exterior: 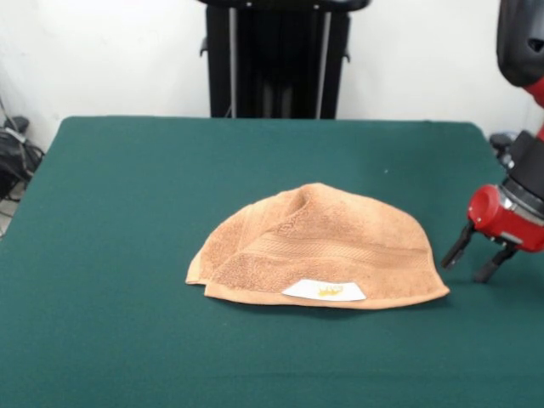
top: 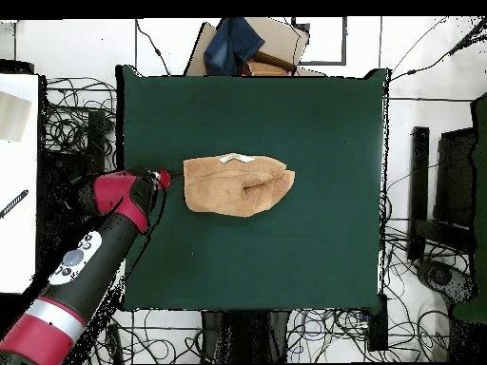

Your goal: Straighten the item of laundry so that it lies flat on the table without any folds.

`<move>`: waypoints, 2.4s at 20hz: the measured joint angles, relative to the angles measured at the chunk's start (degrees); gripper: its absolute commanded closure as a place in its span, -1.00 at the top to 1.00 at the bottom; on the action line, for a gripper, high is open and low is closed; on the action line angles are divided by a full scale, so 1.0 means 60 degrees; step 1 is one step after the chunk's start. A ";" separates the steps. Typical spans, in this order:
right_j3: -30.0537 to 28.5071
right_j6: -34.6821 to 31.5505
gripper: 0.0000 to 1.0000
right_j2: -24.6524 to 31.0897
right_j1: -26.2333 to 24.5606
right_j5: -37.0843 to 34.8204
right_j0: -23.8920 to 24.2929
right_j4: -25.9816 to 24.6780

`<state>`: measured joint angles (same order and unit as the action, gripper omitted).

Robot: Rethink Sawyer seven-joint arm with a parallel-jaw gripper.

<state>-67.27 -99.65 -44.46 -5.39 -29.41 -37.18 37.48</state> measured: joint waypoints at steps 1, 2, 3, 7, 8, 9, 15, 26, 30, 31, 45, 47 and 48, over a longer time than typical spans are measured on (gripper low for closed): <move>-0.0001 0.0000 1.00 0.0001 0.0000 0.0008 0.0000 -0.0002; -0.0001 0.0000 1.00 0.0001 0.0000 0.0010 0.0000 -0.0002; -0.0001 0.0000 1.00 0.0001 0.0000 0.0012 0.0000 0.0000; -0.0003 0.0000 1.00 0.0003 0.0005 0.0012 0.0001 -0.0006; -0.0003 0.0000 1.00 0.0003 0.0006 0.0012 0.0002 -0.0006; -0.0003 0.0000 1.00 0.0003 0.0009 0.0012 0.0002 -0.0006; -0.0004 -0.0001 1.00 0.0006 0.0017 0.0017 0.0010 -0.0006; -0.0038 -0.0002 1.00 0.0007 0.0043 0.0021 0.0037 -0.0007; -0.0073 -0.0002 1.00 0.0007 0.0049 0.0022 0.0053 -0.0006; -0.0084 -0.0002 1.00 0.0007 0.0051 0.0022 0.0059 -0.0006; -0.0215 -0.0002 1.00 0.0010 0.0147 0.0268 0.0268 -0.0008; -0.0213 -0.0002 1.00 0.0034 0.0098 0.0576 0.0311 -0.0006; -0.0214 -0.0002 1.00 0.0045 0.0083 0.0667 0.0322 -0.0006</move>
<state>-68.56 -99.66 -44.19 -4.90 -25.41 -35.24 37.45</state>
